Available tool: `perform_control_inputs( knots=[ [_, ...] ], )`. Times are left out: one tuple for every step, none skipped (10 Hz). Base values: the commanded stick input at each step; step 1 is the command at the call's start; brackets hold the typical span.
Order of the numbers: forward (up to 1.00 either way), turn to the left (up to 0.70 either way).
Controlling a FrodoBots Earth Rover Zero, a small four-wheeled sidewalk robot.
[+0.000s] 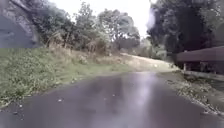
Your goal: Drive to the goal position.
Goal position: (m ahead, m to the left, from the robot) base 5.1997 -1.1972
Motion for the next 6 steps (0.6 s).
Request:
perform_control_inputs(
  knots=[
    [0.45,-0.27],
    [0.45,-0.27],
    [0.45,-0.27],
    [0.45,-0.07],
    [0.45,0.02],
    [0.45,0.02]
  ],
)
